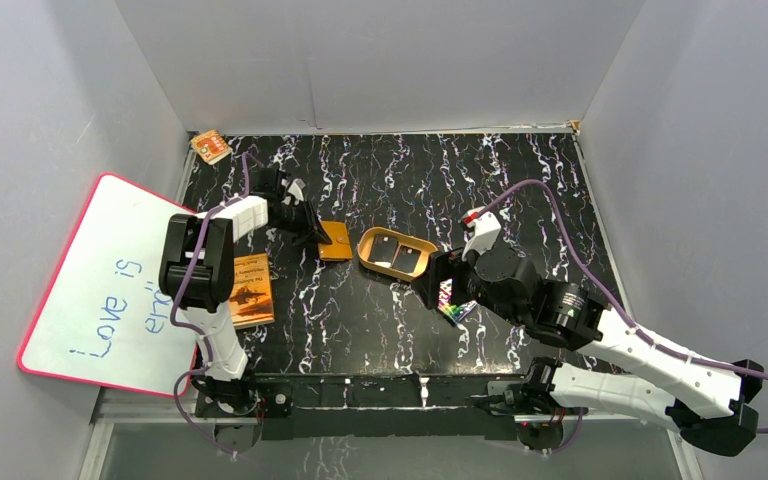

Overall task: Put the credit cards into the card holder
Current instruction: Place the card holder at the center of the board, then move the card holder to the center of the board.

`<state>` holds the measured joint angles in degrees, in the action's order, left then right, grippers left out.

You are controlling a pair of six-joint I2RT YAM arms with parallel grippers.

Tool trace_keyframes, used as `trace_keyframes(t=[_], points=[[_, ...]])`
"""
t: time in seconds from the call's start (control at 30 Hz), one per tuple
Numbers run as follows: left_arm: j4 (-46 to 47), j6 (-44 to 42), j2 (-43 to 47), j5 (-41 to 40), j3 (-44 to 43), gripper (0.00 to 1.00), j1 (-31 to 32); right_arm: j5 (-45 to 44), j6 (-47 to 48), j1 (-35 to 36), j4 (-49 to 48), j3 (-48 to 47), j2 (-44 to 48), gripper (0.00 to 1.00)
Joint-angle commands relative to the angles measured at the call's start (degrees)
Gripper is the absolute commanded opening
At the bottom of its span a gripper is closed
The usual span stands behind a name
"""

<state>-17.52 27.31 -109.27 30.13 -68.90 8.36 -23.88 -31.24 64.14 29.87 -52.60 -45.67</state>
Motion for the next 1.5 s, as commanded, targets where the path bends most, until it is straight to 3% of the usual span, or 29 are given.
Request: trace_keyframes(t=[0.0, 0.77, 1.2, 1.33, 1.47], points=[[-2.39, -0.94, 1.13, -6.12, 2.67, 0.24, -0.27, -0.92, 0.25, 0.02, -2.62, -0.49, 0.01, 0.99], [-1.23, 0.32, 6.92, -13.18, 8.11, 0.53, -0.27, -0.69, 0.13, 0.02, -3.07, -0.31, 0.59, 0.99], [-1.62, 1.43, 14.11, -16.90, 10.50, 0.58, 0.53, -0.85, 0.48, 0.02, -3.50, -0.40, -0.20, 0.99], [-1.64, 2.63, 20.27, -21.17, 13.21, 0.57, 4.78, -1.15, 0.57, -0.01, -3.90, -0.02, -0.40, 0.99], [-1.56, 4.67, 24.57, -27.86, 15.98, 0.50, 12.37, -1.01, 0.57, 0.02, -4.69, 0.54, -0.94, 0.98]])
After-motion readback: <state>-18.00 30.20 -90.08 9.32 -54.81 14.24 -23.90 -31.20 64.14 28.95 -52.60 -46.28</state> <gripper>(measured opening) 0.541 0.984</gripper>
